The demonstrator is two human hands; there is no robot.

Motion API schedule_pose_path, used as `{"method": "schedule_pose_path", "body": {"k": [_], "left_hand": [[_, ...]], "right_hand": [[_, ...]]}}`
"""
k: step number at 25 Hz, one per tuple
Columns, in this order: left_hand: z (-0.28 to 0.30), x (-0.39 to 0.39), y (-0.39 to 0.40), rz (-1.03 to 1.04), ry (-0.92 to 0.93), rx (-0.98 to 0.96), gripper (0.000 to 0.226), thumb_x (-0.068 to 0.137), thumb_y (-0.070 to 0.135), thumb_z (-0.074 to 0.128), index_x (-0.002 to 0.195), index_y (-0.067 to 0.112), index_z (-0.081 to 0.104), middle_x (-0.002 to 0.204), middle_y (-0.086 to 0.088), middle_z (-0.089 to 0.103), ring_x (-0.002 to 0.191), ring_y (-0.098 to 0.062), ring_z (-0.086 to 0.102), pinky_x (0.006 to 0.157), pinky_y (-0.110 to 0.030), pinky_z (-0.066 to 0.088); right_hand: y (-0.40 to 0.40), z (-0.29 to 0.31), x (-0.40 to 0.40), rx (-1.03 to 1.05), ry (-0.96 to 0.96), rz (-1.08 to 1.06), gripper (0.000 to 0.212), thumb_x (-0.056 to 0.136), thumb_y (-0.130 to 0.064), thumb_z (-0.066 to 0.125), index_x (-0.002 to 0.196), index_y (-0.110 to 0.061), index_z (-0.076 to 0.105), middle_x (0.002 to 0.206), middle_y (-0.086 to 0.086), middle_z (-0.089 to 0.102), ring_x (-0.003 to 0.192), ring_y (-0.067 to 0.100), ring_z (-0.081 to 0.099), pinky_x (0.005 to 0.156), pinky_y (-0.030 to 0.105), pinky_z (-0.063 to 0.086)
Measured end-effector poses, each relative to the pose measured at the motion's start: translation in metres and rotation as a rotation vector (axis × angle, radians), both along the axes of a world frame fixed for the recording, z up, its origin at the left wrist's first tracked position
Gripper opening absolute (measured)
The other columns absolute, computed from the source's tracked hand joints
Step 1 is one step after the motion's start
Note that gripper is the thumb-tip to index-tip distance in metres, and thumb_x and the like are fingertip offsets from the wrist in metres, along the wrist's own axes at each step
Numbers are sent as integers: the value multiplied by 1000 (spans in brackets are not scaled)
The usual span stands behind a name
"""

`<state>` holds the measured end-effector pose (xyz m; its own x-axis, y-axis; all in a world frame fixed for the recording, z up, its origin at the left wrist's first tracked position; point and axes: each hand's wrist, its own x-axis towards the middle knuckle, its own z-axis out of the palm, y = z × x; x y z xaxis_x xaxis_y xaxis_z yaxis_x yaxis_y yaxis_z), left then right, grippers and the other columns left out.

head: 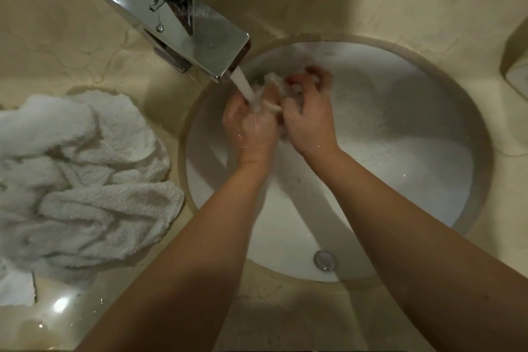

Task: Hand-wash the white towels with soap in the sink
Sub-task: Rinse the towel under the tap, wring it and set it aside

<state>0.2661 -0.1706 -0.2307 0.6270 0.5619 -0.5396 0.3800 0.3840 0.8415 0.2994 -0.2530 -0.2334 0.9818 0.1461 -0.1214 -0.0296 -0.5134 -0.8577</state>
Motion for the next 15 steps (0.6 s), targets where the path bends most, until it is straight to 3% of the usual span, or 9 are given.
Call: {"method": "schedule_pose_path", "body": {"k": [3,4,6,8,10,13,15], "left_hand": [[1,-2,6,-23,-111,24,16,95,18,58,99,33,61,84,24,59,88,18,56,83,-2,39],[-1,-6,8,-10,-182,11,10,93,19,59,95,24,67,86,16,64,89,6,62,86,-11,45],[8,-6,9,52,-124,186,17,95,20,64,98,6,72,88,-2,72,86,-12,70,81,-23,54],[3,-5,9,50,-113,236,19,94,12,67,107,-3,68,91,-4,72,89,-13,71,81,-24,56],[-5,-2,10,-34,-115,242,26,96,11,64,114,-7,61,95,-1,69,91,-4,68,84,-22,53],[-20,-3,6,-182,-102,345,43,98,37,50,119,3,65,113,-4,68,112,-10,62,101,-31,48],[-23,-9,3,-236,-143,389,55,99,47,40,126,5,63,124,-4,65,120,-12,59,104,-26,44]], "right_hand": [[11,5,-7,-41,-281,120,40,87,-23,44,117,-6,65,138,16,52,124,30,53,100,45,48],[12,2,-13,-64,-303,167,45,89,-24,40,122,-5,64,136,15,57,125,30,53,102,46,46],[8,-11,-20,-126,-237,190,52,95,-33,36,134,-5,57,142,15,53,136,30,43,112,44,37],[0,-28,-20,-122,-80,178,62,95,-45,33,141,-5,50,149,17,44,142,31,33,116,41,29],[-2,-38,-17,-114,13,142,68,94,-50,33,141,-3,49,149,18,43,140,32,34,115,44,31],[3,-40,-21,-90,-30,104,65,95,-44,33,142,0,46,152,19,39,144,33,28,119,26,23],[5,-42,-27,-21,-60,71,60,97,-40,32,143,-3,47,150,16,43,145,34,28,119,35,26]]}}
